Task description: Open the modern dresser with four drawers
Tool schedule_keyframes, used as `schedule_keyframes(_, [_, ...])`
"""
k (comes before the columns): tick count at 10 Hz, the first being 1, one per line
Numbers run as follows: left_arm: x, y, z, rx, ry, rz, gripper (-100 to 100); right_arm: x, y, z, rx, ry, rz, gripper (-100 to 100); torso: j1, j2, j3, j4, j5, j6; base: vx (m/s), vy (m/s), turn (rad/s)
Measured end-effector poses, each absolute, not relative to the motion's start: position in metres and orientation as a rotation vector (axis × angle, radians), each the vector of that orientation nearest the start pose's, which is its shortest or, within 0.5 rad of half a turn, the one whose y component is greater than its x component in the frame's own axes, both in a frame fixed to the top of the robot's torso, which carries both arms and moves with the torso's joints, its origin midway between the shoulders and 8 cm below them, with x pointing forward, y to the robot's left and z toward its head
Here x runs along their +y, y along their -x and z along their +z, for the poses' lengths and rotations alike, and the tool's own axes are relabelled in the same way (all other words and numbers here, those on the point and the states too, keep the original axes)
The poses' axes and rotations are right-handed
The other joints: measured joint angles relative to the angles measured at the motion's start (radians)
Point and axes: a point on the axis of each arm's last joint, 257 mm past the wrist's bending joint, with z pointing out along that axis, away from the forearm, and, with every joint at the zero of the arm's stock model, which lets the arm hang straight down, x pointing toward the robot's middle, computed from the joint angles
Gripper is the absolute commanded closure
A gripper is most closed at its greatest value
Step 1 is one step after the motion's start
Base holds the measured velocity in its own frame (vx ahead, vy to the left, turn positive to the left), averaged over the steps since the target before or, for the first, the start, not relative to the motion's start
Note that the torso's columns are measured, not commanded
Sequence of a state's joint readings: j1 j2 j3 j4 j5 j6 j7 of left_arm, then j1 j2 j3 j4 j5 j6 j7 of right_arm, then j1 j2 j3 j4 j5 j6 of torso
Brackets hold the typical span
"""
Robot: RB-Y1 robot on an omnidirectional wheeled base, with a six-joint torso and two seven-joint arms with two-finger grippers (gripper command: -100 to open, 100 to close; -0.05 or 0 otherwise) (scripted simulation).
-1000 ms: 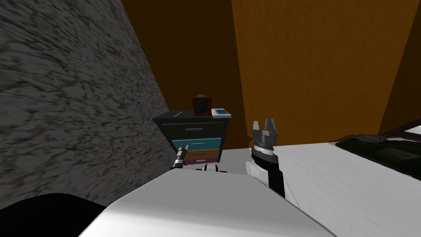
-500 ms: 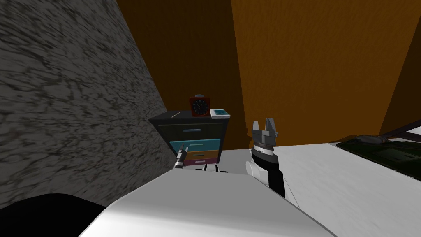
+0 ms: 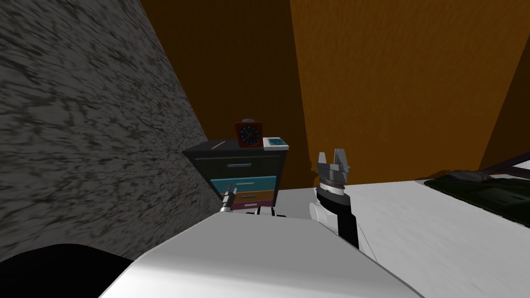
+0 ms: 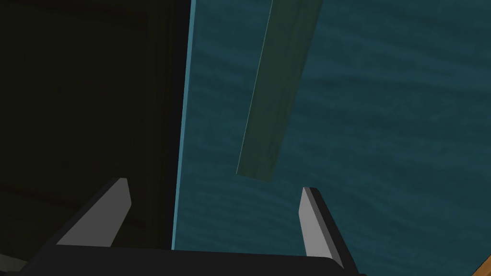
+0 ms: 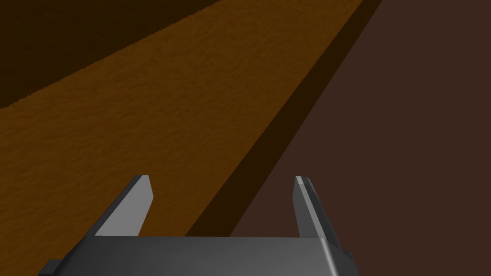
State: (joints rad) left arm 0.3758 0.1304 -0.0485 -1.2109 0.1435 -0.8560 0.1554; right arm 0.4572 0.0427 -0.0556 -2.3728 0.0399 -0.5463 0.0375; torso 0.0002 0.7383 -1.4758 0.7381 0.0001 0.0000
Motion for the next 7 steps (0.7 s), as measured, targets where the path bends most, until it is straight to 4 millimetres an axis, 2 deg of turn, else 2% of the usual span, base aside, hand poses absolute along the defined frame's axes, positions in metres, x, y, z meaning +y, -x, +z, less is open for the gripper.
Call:
schedule_keyframes(5, [0.309,-0.339,-0.372,0.934,1.313,-1.271,-100,-0.284,-0.313,0.085,0.484,-0.501,1.232,0,0.000,0.000,0.000,0.000,0.000,0.000,0.036,-0.033,0.000])
schedule_keyframes(7, [0.306,-0.336,-0.377,0.926,1.330,-1.271,-100,-0.284,-0.313,0.085,0.484,-0.501,1.232,0,0.001,0.001,0.000,0.000,0.000,0.000,0.027,-0.014,0.000])
